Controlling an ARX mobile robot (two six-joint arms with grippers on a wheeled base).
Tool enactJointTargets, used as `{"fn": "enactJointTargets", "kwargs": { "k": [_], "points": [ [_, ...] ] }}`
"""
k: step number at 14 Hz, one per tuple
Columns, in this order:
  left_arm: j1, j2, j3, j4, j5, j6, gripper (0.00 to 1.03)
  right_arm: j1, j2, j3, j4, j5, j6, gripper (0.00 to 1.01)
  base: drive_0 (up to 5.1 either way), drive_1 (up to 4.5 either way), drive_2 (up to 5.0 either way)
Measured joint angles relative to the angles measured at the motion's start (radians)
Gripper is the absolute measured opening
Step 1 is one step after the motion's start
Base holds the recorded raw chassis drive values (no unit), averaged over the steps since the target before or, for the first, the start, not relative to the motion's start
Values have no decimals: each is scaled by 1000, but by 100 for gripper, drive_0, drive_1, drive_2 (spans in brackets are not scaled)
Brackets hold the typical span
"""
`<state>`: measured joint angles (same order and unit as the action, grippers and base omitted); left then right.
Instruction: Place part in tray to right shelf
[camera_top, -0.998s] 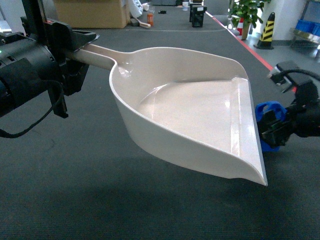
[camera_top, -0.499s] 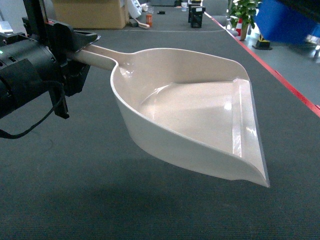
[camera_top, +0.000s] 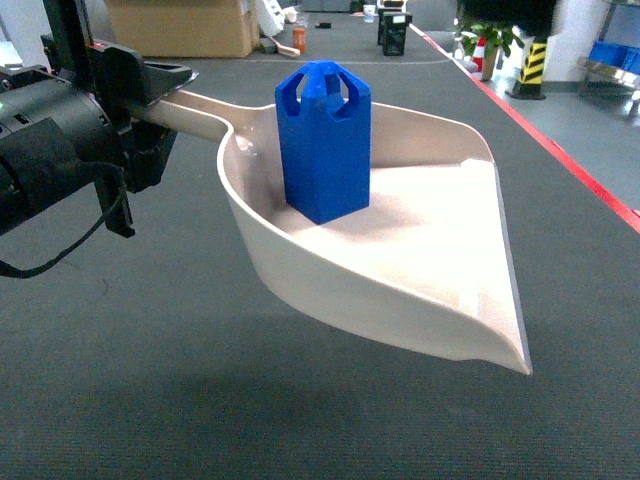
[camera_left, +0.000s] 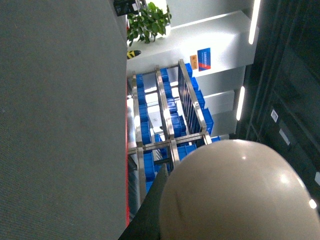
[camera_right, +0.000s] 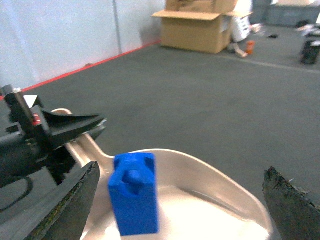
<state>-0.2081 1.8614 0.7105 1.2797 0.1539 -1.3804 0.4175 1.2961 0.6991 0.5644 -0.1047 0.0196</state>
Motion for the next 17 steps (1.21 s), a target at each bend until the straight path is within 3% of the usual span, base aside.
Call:
{"fn": "enactJointTargets", "kwargs": {
  "k": [2,3,5,17],
  "points": [
    [0,0,0,0,0,0,14,-55,-263,-197,-57,123,-36,98,0,0,0],
    [2,0,0,0,-5,0,14,-58,-307,-222,-57,132,-39,98,0,0,0],
    [-8,0,0,-1,6,0,14,-57,-302,-214,-55,127,-43,98,0,0,0],
    [0,0,0,-1,0,0,14,-57,-299,-214,-55,127,-43,98,492,-270,-226]
  ]
}}
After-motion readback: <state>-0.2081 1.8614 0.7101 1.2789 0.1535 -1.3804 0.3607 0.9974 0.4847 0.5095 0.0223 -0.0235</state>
